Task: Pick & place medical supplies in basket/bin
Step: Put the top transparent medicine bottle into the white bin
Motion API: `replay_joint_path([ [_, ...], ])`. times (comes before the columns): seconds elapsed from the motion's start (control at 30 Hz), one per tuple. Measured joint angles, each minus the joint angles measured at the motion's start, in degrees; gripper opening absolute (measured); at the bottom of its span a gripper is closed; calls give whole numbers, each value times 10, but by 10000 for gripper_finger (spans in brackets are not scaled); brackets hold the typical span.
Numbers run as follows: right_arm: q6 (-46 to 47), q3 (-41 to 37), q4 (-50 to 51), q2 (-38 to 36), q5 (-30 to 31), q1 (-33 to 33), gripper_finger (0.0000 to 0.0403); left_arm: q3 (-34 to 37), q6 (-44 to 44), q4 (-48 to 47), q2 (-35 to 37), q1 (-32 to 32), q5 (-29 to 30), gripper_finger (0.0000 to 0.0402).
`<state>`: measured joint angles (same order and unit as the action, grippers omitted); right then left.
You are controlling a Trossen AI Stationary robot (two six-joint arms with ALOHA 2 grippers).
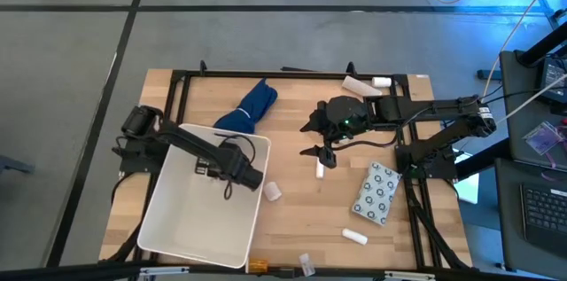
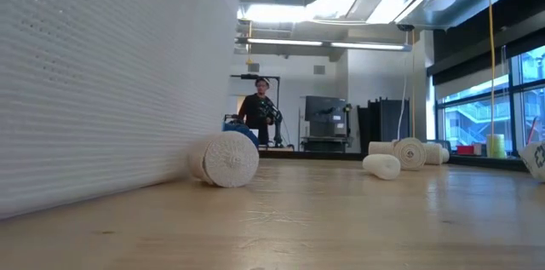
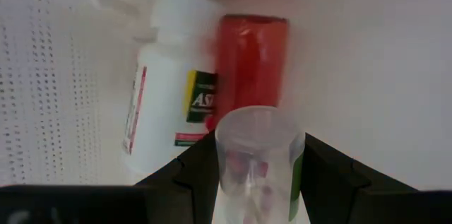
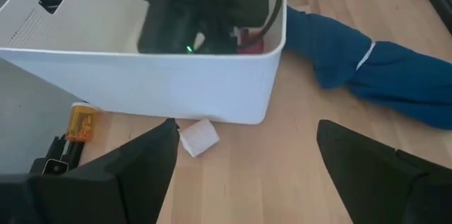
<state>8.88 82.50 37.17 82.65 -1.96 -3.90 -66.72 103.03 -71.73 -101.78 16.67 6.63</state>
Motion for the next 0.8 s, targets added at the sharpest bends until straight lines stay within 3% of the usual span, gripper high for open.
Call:
replay_joint_path([
  [0.8, 0, 0, 0, 0, 0, 0, 335, 0, -21, 13, -25, -4, -3, 177],
])
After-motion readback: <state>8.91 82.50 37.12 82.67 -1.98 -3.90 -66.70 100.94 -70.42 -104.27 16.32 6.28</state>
